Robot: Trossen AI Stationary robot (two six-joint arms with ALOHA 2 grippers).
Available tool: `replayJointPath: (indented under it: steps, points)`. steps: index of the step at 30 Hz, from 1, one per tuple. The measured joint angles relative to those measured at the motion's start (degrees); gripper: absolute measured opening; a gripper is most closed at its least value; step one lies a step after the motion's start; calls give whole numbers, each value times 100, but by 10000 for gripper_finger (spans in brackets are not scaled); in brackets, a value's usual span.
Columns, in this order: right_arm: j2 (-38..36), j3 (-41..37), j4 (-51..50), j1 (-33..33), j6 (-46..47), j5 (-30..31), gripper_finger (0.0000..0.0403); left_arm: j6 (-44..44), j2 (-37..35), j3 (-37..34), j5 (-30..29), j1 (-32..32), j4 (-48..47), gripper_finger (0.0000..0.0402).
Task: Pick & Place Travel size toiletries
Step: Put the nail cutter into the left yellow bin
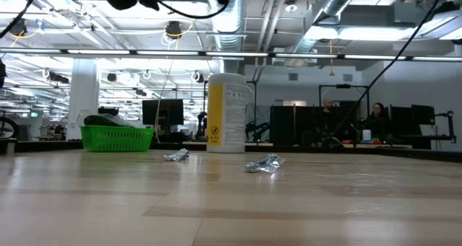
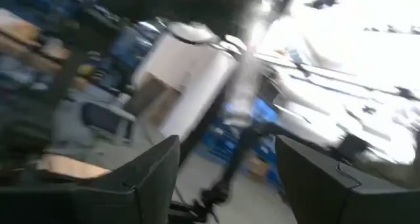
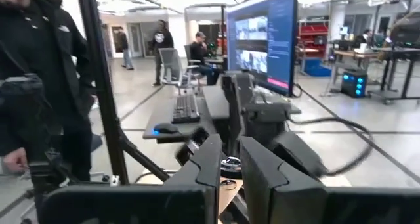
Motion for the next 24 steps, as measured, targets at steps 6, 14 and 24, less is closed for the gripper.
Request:
replayJointPath:
  steps: [6, 14, 24]
  points:
    - [136, 1, 27, -4, -220, 12, 28, 5, -288, 4, 436, 17, 31, 242]
    - [345, -4, 369, 77, -791, -7, 22, -763, -245, 7, 686, 198, -112, 261]
    - [291, 4, -86, 33, -259, -50, 4, -808, -241, 6, 1093, 441, -249, 265]
